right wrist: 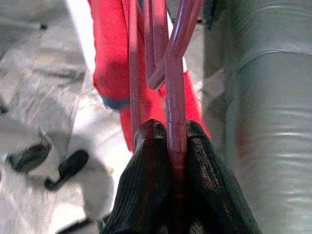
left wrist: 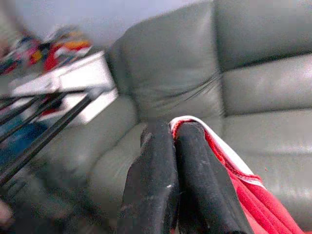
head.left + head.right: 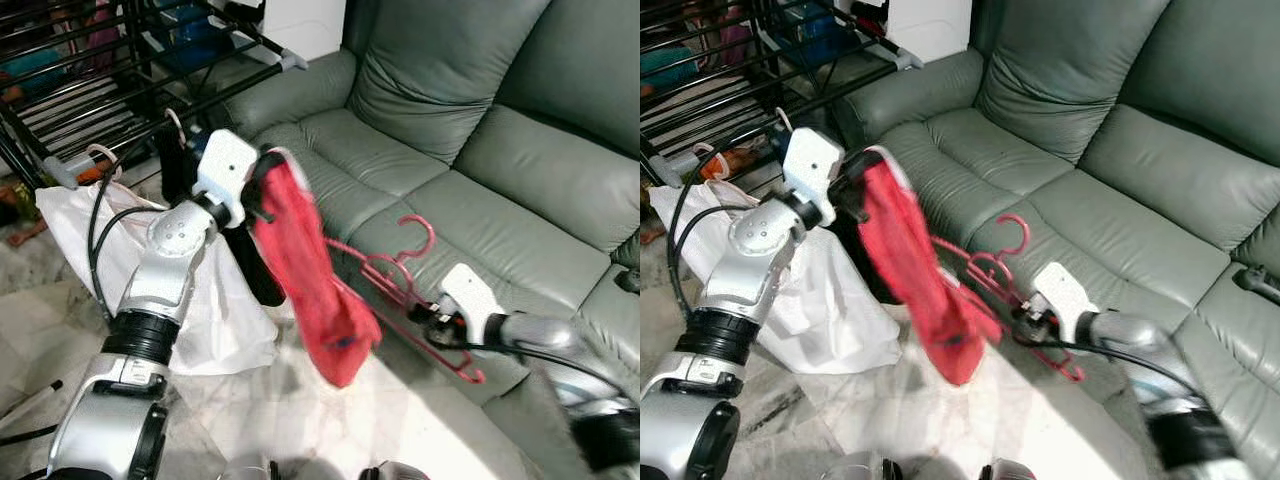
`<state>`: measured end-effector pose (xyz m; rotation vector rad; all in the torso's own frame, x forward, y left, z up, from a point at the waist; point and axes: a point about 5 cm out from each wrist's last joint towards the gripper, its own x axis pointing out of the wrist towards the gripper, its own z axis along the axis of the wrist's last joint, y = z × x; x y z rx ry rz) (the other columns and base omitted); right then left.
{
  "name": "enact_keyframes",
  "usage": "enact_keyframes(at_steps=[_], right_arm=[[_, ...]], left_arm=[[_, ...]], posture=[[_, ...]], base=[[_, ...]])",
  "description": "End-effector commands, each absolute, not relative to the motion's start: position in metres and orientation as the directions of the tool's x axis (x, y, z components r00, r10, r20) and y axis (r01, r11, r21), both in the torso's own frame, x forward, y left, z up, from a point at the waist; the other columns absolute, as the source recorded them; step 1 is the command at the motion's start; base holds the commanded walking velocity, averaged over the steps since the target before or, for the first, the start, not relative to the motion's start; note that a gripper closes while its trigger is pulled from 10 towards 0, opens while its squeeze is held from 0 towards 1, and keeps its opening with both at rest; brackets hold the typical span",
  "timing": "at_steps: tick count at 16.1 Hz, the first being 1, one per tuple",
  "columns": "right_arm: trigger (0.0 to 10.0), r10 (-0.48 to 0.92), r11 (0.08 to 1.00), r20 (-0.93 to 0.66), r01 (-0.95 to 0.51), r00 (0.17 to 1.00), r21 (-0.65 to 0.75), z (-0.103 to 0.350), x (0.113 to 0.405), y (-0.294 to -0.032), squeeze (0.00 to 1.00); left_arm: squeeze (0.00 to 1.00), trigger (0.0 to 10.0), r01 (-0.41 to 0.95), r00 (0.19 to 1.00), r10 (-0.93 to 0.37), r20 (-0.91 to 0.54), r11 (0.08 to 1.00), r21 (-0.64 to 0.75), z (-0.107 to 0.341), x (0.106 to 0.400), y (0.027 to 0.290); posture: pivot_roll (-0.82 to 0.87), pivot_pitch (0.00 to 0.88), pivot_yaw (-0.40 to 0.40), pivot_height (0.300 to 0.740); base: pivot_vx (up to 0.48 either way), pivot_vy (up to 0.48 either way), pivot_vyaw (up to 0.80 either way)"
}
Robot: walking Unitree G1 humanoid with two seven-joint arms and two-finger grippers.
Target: Hang hanger
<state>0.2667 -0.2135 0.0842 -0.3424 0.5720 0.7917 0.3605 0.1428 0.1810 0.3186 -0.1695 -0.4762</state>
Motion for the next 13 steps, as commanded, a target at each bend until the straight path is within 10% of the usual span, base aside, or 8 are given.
enact_keyframes(at_steps=[1,13], right_arm=[[10.0,0.596,0.633,-0.584,-0.77,0.552,-0.081,0.093,0.266,-0.213,0.0],[10.0,0.607,0.614,-0.575,-0.783,0.549,-0.1,0.098,0.275,-0.211,0.0]], left_arm=[[0.0,10.0,0.365,0.89,-0.438,0.129,0.852,0.376,0.195,0.366,0.148],[0.0,10.0,0.442,0.852,-0.509,0.124,0.825,0.353,0.193,0.356,0.143]], posture=[[-0.03,0.0,0.049,0.74],[-0.02,0.006,0.057,0.74]], base=[[0.0,0.0,0.0],[0.0,0.0,0.0]])
